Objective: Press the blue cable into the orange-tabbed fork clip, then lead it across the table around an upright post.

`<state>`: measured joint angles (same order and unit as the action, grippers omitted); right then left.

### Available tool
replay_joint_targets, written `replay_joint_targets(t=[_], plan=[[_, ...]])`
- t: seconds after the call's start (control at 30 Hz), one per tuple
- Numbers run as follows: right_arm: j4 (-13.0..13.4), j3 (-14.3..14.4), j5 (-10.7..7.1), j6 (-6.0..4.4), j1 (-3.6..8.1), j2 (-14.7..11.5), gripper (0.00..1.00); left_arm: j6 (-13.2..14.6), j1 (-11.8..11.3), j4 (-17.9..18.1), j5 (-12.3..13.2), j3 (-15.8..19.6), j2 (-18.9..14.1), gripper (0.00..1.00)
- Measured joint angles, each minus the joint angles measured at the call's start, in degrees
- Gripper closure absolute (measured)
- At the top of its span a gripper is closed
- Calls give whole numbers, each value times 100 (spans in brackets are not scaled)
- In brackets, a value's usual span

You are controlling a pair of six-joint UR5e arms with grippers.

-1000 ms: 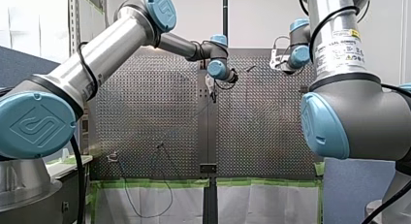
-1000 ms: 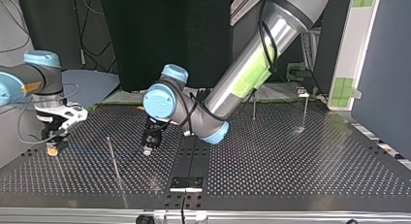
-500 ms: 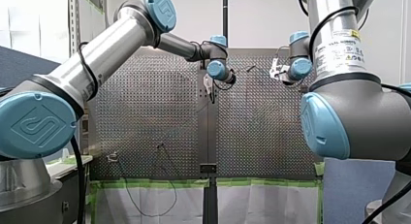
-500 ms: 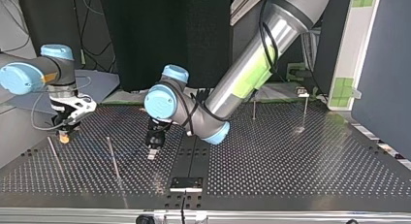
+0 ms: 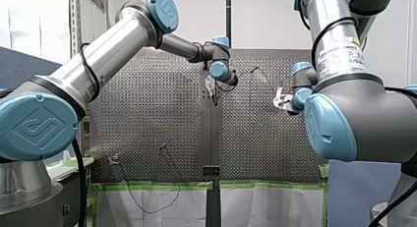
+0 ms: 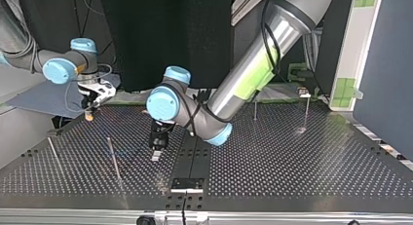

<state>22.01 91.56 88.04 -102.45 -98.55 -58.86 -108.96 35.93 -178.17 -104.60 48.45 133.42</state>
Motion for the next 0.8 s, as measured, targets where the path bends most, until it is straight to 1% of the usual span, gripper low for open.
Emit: replay_joint_targets(t=[0.17, 0.3, 0.47, 0.57, 0.67, 0.73, 0.8], plan=[[270, 171, 162, 42, 43, 270, 100, -8, -37, -109, -52, -25, 115, 0], [509, 197, 261, 122, 79, 510, 100, -4, -53, -168, -91, -68, 174, 0], [775, 200, 281, 159, 145, 775, 100, -3, -83, -186, -131, -102, 185, 0], [918, 200, 269, 208, 224, 918, 100, -2, -90, -191, -140, -110, 186, 0], [1075, 201, 262, 310, 346, 1075, 100, -2, -91, -196, -157, -121, 187, 0], [1193, 205, 253, 347, 454, 1192, 100, 2, -90, -198, -187, -124, 187, 0], [1314, 206, 238, 358, 572, 1313, 100, 18, -83, -200, -220, -125, 188, 0]])
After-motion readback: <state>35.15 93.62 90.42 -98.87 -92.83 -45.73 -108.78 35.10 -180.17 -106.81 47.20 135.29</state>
